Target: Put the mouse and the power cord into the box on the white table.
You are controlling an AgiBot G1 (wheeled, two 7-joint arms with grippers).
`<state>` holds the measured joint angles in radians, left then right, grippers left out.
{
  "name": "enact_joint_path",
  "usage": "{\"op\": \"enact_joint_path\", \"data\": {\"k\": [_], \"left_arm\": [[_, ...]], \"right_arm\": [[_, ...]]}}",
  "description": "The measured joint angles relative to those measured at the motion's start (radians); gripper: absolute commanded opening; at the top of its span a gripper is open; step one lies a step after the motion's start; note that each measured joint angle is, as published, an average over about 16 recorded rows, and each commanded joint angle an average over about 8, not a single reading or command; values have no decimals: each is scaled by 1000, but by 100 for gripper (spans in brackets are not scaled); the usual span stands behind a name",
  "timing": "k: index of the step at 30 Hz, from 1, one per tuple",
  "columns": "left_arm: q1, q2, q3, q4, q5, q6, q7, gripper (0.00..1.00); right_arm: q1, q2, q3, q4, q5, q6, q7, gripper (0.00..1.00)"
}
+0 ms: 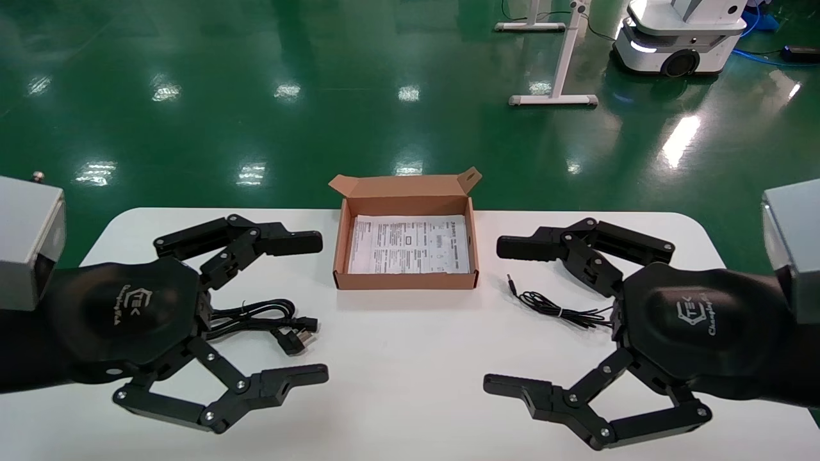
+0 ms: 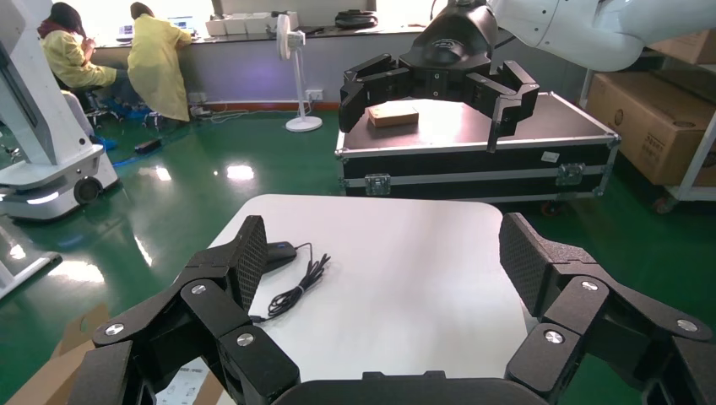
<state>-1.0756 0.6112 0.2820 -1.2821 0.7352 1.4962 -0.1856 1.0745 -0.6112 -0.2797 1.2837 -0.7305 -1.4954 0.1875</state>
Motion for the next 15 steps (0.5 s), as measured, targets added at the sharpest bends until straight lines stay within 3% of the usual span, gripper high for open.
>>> {"op": "enact_joint_path", "data": {"k": [7,15], "left_arm": [[-36,-18,45,8,87,36,25,100],[-152,-25,182,121,340,72,124,100]], "right_arm": [[9,-1,-11,-21,-34,-9,-21,100],[91,-22,-84,-152,-204,-47,-149,100]]}}
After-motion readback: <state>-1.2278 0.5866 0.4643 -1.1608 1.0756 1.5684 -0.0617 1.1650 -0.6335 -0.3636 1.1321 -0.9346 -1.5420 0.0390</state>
